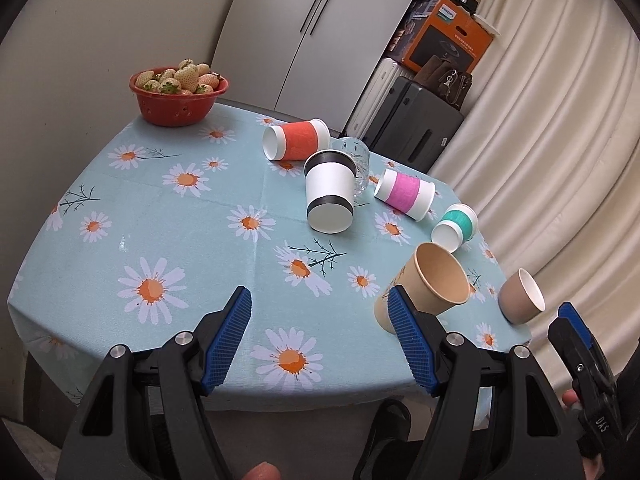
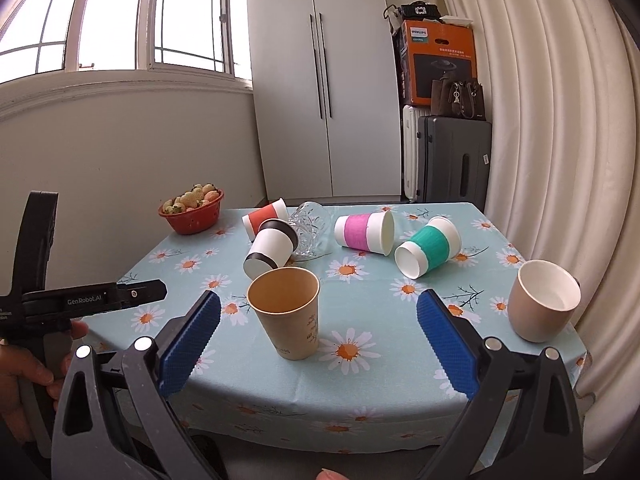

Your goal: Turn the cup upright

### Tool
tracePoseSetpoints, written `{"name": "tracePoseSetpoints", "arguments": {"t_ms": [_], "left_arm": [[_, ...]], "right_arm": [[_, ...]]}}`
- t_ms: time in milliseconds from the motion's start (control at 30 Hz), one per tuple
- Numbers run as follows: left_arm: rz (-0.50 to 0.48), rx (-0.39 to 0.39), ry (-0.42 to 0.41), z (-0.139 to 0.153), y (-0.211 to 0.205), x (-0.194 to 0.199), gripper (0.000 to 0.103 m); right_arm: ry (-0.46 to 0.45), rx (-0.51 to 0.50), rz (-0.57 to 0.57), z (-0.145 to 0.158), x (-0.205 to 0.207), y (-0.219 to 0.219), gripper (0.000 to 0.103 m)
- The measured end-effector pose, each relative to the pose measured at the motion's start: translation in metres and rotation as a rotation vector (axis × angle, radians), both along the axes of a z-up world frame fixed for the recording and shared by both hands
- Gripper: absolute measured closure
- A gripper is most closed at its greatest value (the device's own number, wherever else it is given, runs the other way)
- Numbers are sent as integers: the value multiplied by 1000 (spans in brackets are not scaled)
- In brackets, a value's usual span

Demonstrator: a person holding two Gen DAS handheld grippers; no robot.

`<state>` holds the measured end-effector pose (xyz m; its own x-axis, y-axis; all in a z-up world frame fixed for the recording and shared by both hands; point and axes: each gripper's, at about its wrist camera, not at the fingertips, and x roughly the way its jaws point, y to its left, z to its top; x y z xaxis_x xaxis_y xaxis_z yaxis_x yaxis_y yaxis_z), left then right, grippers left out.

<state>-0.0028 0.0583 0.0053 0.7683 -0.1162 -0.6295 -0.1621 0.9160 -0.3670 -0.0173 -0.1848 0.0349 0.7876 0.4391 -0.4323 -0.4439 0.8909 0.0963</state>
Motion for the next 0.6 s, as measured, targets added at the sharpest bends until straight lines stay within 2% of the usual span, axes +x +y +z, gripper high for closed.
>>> {"name": "tracePoseSetpoints", "arguments": {"t_ms": [67,133,167,200,300,400,500,600], "left_arm": [[-16,42,-22,5,-6,-4,34],[-42,51,-35,8,-11,-6,33],[-56,52,-39,8,-14,-8,25],[-67,58,-45,9,-17,-9,22],[-107,97,-53,12,-27,-13,20],[-125,95,-49,12,-28,-16,18],[-137,123,-63,15,-32,-21,6],[-165,153,-78,18,-41,-27,6]], "right_arm": [[-5,-18,24,7,0,-9,6],[4,-35,57,12,2,-17,6],[12,-44,70,14,3,-20,5],[16,-52,76,15,4,-23,5],[31,-44,94,17,6,-31,5],[36,-47,109,18,9,-37,5],[61,-84,116,12,14,-40,5],[74,-91,127,5,16,-43,5]]}}
